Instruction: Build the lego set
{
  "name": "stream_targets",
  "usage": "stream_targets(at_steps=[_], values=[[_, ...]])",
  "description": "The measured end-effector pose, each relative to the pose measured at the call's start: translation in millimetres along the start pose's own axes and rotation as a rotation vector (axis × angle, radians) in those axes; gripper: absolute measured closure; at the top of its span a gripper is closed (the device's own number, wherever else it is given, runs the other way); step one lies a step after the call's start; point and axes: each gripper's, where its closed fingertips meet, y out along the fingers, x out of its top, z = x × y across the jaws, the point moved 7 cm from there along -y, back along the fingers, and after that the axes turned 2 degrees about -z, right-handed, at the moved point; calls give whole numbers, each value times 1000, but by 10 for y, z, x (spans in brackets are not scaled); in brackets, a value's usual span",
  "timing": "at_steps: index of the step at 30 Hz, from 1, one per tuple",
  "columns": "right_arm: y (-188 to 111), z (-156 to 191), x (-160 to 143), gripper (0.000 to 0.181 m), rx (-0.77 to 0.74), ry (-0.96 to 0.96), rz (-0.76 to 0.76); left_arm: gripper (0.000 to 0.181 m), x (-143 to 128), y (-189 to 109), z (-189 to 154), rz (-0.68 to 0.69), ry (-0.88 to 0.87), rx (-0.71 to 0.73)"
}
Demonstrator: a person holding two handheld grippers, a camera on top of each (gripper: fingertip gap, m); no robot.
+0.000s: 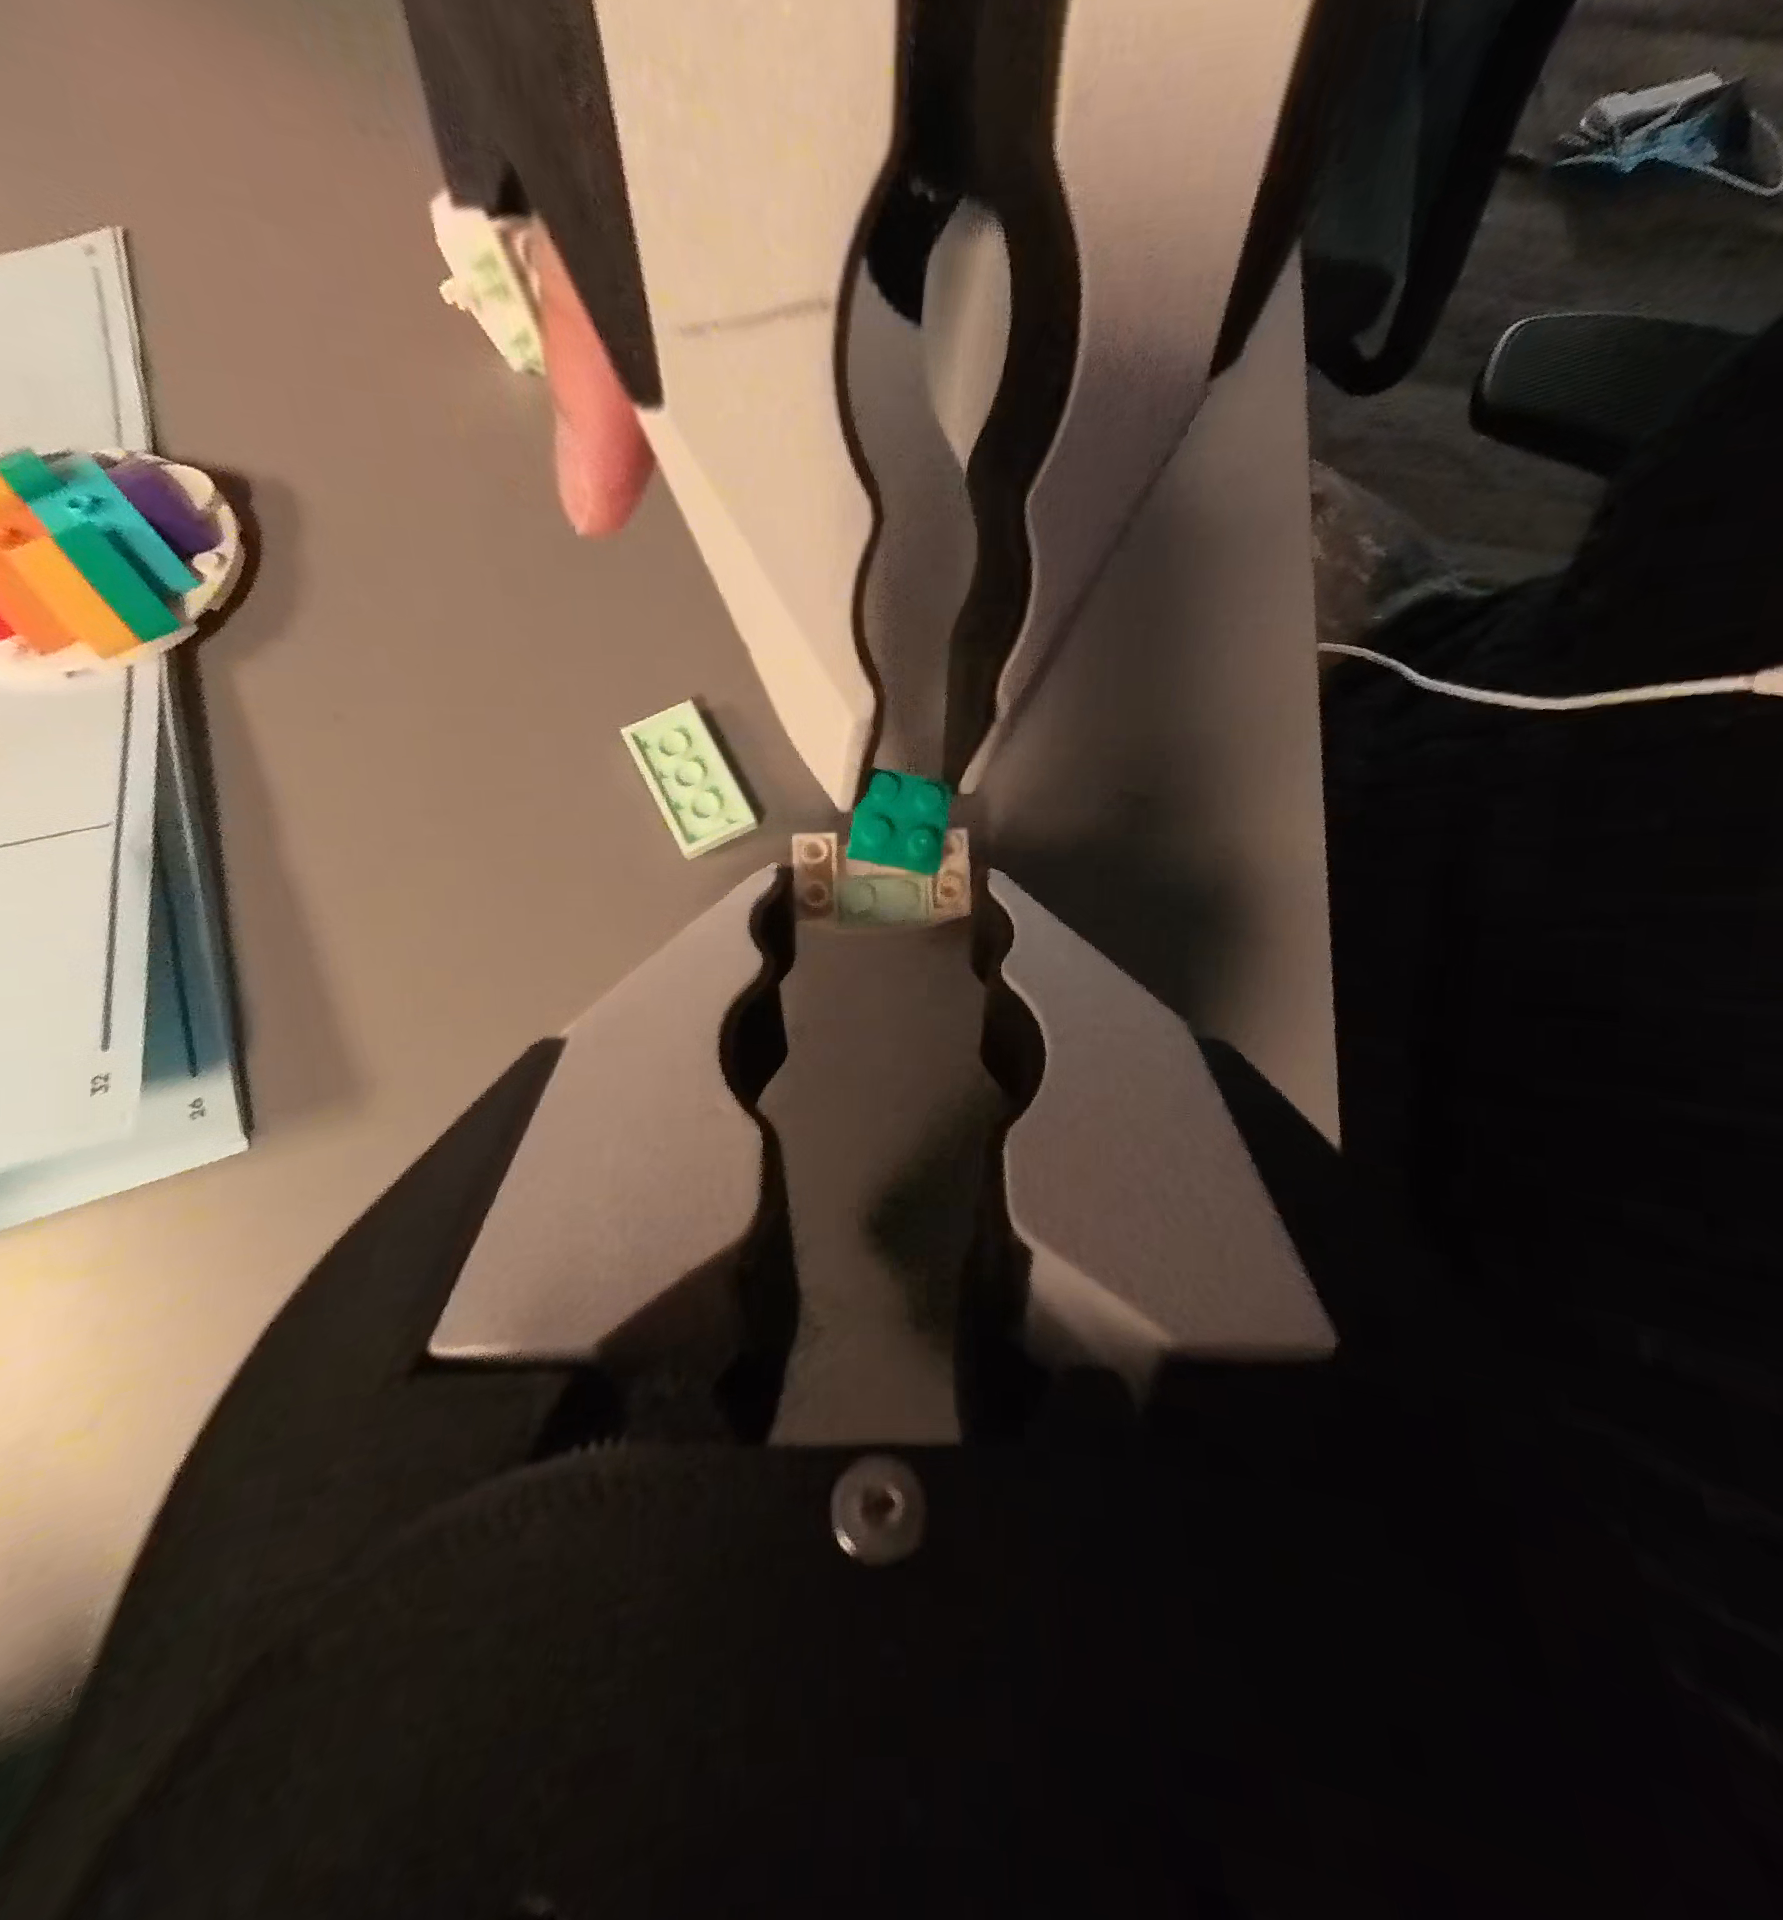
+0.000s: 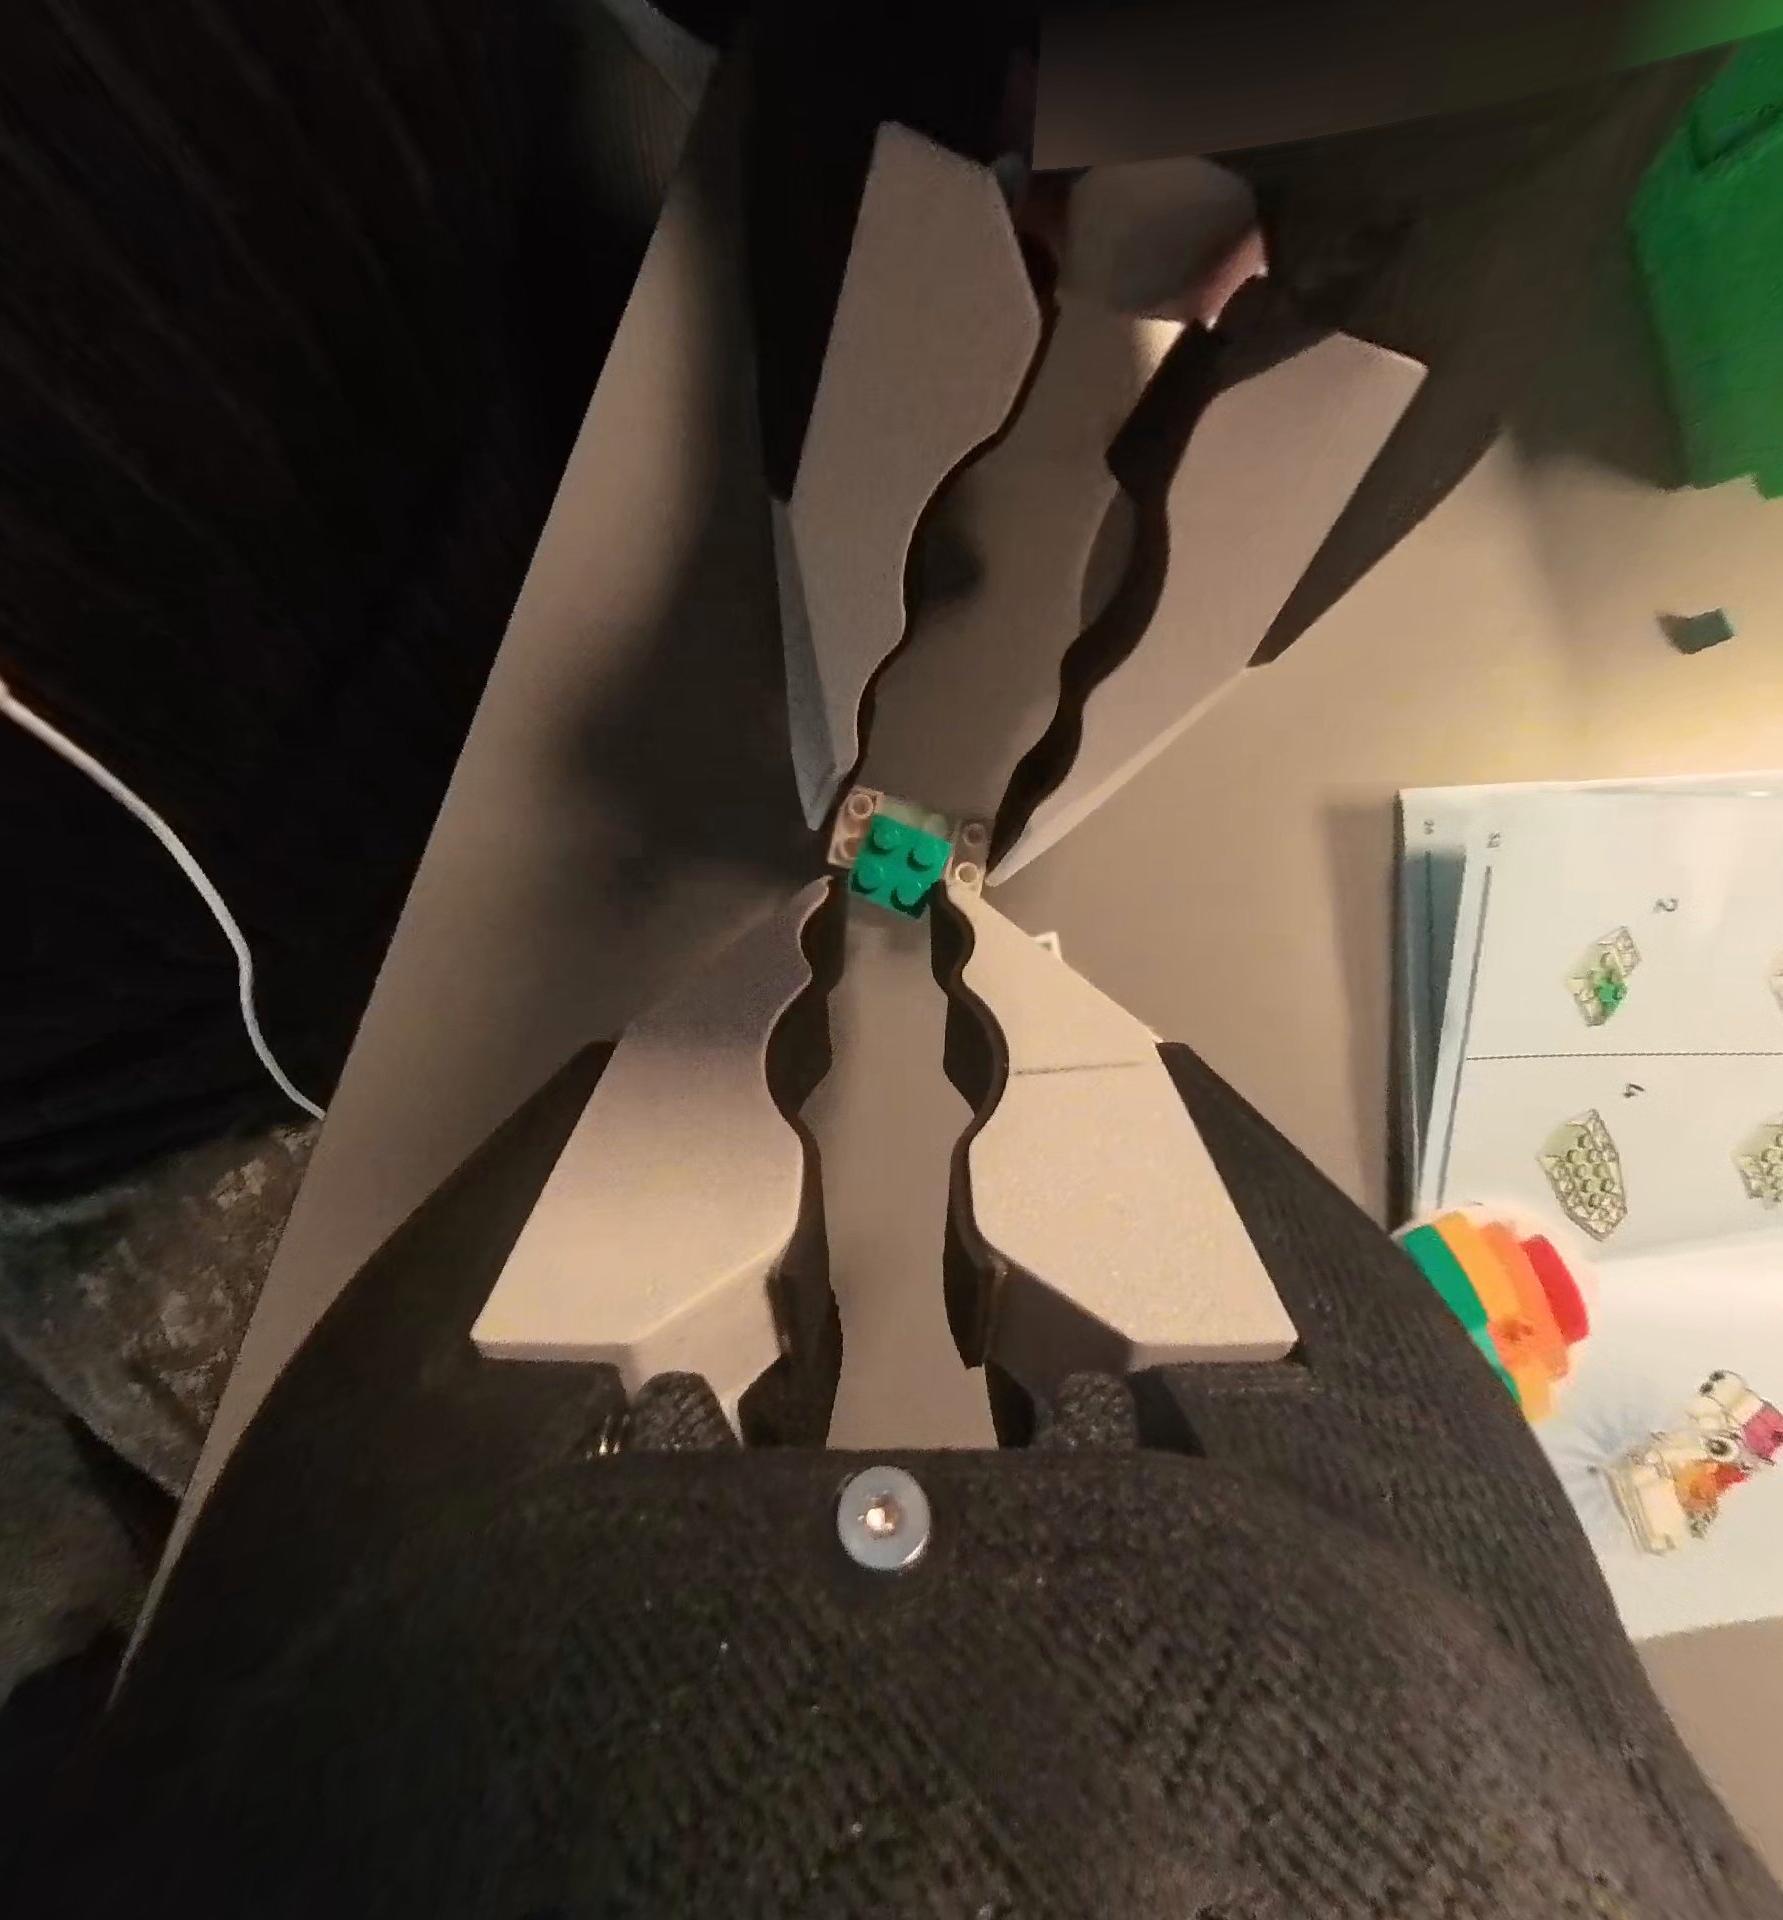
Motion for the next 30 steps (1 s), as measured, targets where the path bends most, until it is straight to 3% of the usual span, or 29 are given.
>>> stream_targets(at_steps=[1, 21, 30], values=[[17, 14, -15, 167, -3, 0, 7, 149, 1, 13, -6, 5, -1, -7], [142, 71, -58, 165, -22, -47, 32, 149, -34, 85, -35, 30, -7, -68], [113, 138, -126, 146, -129, -79, 18, 148, -49, 73, -14, -2, -73, -87]])
